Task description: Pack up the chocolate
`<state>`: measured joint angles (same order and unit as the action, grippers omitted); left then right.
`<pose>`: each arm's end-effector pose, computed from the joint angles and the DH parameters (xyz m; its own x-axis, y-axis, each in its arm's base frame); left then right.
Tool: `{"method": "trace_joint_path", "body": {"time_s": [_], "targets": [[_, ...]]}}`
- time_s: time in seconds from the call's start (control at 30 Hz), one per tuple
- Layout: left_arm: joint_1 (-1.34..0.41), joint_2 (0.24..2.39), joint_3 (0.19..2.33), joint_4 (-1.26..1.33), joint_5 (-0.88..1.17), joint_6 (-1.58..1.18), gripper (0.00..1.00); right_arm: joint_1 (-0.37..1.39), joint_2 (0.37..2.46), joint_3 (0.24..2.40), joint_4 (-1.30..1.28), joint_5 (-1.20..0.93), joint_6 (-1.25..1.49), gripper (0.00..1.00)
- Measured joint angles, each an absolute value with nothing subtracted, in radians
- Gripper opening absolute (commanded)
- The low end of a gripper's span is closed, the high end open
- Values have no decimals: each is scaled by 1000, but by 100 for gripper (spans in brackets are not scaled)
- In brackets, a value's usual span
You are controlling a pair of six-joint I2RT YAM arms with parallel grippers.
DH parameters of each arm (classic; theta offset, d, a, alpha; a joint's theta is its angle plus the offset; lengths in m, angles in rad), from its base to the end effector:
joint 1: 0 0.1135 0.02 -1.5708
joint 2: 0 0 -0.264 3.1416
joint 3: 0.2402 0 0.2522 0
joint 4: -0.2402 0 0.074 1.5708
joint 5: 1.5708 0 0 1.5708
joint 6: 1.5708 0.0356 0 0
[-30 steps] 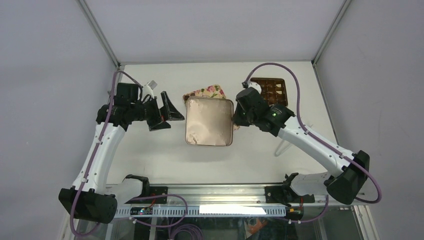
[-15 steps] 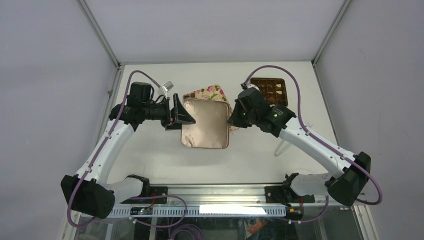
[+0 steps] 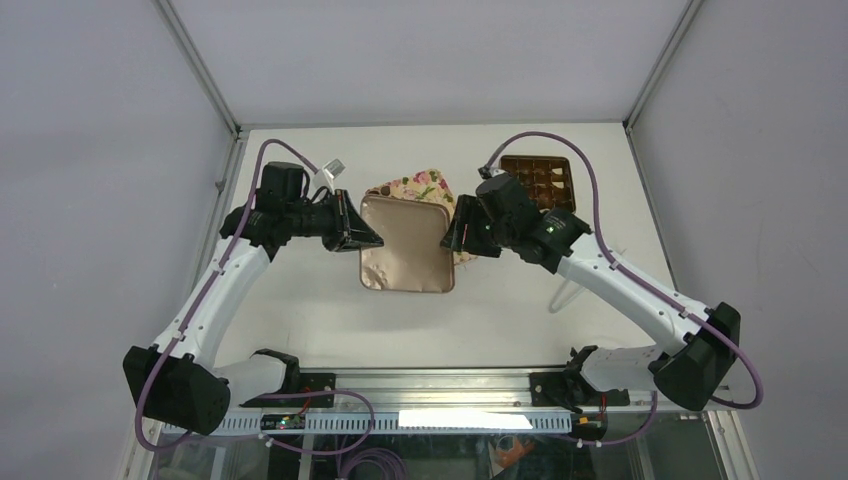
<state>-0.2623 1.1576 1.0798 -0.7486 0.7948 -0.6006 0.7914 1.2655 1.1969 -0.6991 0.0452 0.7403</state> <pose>0.2155 -0.0842 0.3233 -0.9526 -0.1541 -0.2623 0.1337 0.5624 -0.8160 0.1895 0.1895 0.3323 -0.8243 0.1245 -0.5524 -0.1785 0.8687 0.4622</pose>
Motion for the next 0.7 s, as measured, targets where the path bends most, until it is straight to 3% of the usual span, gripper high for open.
{"method": "trace_joint_path", "body": {"time_s": [0.17,0.33,0.7], "targets": [[-262,1179,1127,-792,698,-627,0,791,1250,1221,-739,68,686,72],[-261,1235,1206,-880,593,-675,0,821,1181,1245,-740,89,520,72],[-247,1507,1465,-1221,461,-809,0,1266,1106,1103,-496,266,-82,76]]}}
